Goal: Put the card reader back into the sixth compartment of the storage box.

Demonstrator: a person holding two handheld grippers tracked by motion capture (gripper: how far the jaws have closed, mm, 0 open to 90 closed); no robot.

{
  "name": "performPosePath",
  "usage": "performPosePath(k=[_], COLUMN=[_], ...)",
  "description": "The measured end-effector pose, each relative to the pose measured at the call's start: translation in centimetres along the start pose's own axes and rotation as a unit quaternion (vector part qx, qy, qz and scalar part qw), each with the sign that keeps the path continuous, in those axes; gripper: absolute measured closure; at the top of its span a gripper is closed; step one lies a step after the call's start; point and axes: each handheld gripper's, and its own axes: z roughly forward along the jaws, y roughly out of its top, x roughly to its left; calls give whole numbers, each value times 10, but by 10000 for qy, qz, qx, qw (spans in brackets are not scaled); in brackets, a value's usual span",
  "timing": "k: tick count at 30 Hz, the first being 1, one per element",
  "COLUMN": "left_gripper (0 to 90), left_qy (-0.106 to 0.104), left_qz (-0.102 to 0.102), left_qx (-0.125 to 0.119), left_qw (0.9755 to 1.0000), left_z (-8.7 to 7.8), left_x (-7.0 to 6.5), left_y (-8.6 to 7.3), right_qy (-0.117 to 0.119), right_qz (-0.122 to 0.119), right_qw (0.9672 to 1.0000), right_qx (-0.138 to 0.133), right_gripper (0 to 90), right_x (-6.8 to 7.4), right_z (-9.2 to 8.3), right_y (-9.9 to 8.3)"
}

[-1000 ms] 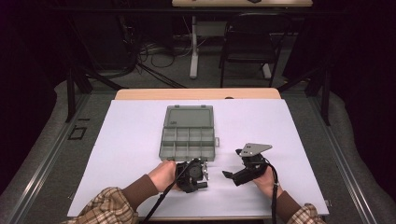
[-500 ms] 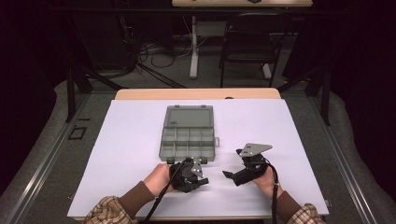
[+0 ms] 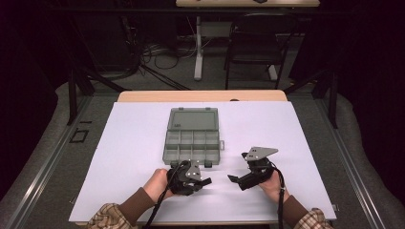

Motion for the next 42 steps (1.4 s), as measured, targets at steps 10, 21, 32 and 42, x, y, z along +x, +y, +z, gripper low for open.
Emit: performPosePath(k=[10, 21, 32, 42], left_gripper=[737, 737, 737, 737], left_qy=[120, 137, 333, 460], left_qz=[-97, -242, -394, -466], left_qx=[-233, -385, -585, -760], left_qw=[9996, 9989, 9970, 9950], left_z=[-2, -5, -9, -14], left_x=[2, 4, 8, 8], left_y=[-3, -6, -10, -11], right_qy=[-7, -7, -17, -24], right_qz=[8, 1, -9, -43], right_qw=[10000, 10000, 10000, 10000], right_qx=[24, 21, 47, 30], right_gripper=[1, 1, 1, 1], right_x=[-1, -1, -1, -1], right_z=[1, 2, 3, 3], right_y=[-1, -1, -1, 0])
